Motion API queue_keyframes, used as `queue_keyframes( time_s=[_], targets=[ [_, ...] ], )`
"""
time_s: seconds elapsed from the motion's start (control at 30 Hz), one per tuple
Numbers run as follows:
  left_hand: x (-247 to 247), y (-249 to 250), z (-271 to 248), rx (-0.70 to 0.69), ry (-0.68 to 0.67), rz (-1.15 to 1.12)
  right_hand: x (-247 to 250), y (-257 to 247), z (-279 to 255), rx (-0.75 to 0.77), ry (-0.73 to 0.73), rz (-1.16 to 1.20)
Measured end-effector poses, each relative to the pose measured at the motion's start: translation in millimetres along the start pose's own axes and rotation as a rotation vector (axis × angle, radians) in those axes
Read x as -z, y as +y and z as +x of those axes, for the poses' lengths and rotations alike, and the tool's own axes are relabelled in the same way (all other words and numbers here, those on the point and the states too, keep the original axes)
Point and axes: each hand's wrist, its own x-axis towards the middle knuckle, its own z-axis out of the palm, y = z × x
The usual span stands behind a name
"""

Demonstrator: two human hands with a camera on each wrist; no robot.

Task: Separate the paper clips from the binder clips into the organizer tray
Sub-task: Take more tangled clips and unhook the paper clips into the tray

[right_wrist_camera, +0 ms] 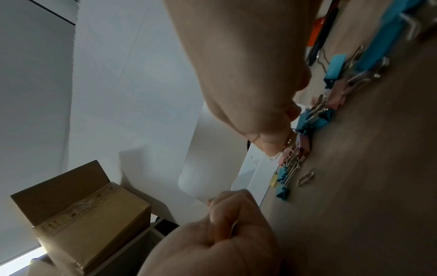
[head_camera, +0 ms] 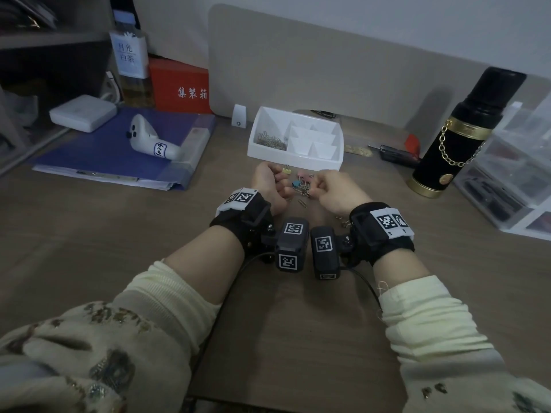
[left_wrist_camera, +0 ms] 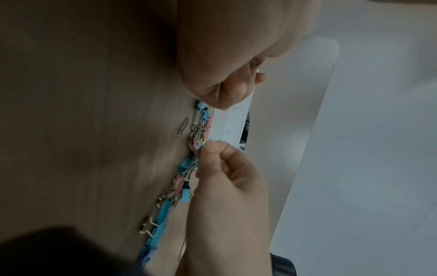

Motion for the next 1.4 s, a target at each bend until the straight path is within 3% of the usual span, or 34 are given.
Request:
queue_keyframes(
  time_s=[0.3, 0.77, 0.93, 1.13, 1.4],
  targets=[
    [1, 4, 0, -0.002, -0.008, -0.023, -13, -4, 1, -0.031, -0.107, 0.078],
    [4, 11, 0, -0.004, -0.013, -0.052, -9, -6, 0, 0.036, -0.107, -0.068],
    [4, 16, 0, -0.003, -0.007, -0.076, 3, -10, -3, -0.011, -0.059, -0.041],
    [6, 19, -1, 0.010, -0.015, -0.086, 6, -9, -5, -0.177, -0.198, -0.068],
    [9, 21, -6, 0.028, -0.017, -0.060, 2, -16, -5, -0.082, -0.274, -0.157]
  ],
)
